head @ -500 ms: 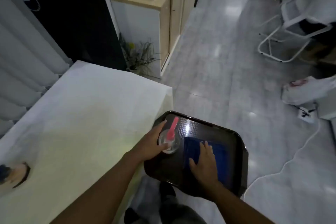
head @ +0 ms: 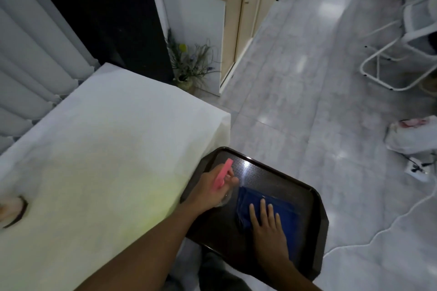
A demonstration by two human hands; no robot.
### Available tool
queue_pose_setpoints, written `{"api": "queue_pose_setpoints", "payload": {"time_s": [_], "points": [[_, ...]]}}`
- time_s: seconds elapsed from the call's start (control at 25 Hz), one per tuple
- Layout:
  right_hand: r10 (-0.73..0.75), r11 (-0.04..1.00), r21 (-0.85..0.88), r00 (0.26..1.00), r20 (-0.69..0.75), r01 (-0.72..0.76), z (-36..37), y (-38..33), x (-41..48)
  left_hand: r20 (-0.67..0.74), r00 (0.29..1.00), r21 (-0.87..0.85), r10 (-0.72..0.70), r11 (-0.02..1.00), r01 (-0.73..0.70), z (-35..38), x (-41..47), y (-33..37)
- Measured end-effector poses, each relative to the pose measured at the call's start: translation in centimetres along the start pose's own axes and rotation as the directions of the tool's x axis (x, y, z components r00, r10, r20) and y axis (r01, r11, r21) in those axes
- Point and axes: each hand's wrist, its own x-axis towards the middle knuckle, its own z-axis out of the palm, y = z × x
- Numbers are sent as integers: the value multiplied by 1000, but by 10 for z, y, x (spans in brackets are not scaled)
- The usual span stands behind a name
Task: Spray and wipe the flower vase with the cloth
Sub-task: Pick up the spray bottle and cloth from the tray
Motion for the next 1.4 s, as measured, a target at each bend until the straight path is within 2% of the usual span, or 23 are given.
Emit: {"api": "queue_pose_setpoints", "payload": {"time_s": [0.08, 0.12, 0.16, 0.24, 0.32, 0.4, 0.56, 0.64, 0.72, 0.88, 0.96, 1.08, 1.12, 1.2, 1.24, 1.28, 1.32, 1.4], "points": [[3, 998, 63, 1000, -21, -2, -9, -1, 2, -50, 999, -82, 15, 996, -19, -9, -4, 7], [72, 989, 131, 996, -51, -65, -19, -6, 1, -73, 997, -101, 27, 994, -35, -17, -8, 12], [165, 953, 264, 986, -31, -151, -34, -12, 1, -100, 994, -117, 49, 991, -60, -29, -11, 16], [271, 837, 500, 962, -27, -222, -67, -30, 0, -169, 982, -144, 88, 983, -113, -58, -24, 21], [322, 726, 663, 942, -92, -184, -103, -58, -1, -257, 958, -144, 130, 975, -171, -92, -41, 23], [271, 644, 763, 951, -147, -65, -139, -100, -1, -361, 921, -127, 146, 971, -203, -128, -63, 19], [23, 634, 729, 936, -351, 258, -188, -218, 3, -529, 846, -100, 67, 985, -141, -202, -127, -9], [-84, 665, 659, 912, -401, 351, -191, -280, 10, -593, 805, -97, -23, 994, -43, -233, -166, -32], [-170, 675, 625, 906, -387, 393, -181, -333, 15, -651, 751, -105, -109, 993, 54, -258, -205, -56], [-350, 714, 544, 898, -268, 441, -137, -418, 5, -707, 659, -214, -256, 966, 146, -294, -278, -102], [-407, 747, 517, 902, -144, 419, -110, -447, -10, -726, 618, -254, -302, 953, 168, -305, -305, -119], [-444, 870, 275, 893, 74, 409, -69, -473, -30, -742, 560, -313, -369, 929, 197, -315, -333, -137], [-460, 882, 184, 876, 145, 433, -61, -475, -36, -742, 554, -319, -378, 925, 206, -316, -339, -143], [-539, 833, 10, 806, 247, 553, -58, -479, -39, -743, 543, -329, -391, 920, 212, -317, -347, -152], [-562, 813, -16, 792, 239, 582, -64, -486, -38, -744, 536, -337, -399, 917, 215, -318, -351, -156], [-571, 817, 30, 800, 184, 576, -77, -496, -36, -745, 528, -340, -407, 913, 225, -318, -354, -158], [-565, 821, 157, 821, 88, 549, -91, -510, -32, -745, 524, -337, -413, 911, 239, -318, -356, -158], [-522, 720, 488, 848, -86, 493, -121, -545, -23, -744, 524, -326, -415, 910, 257, -318, -359, -156]]}}
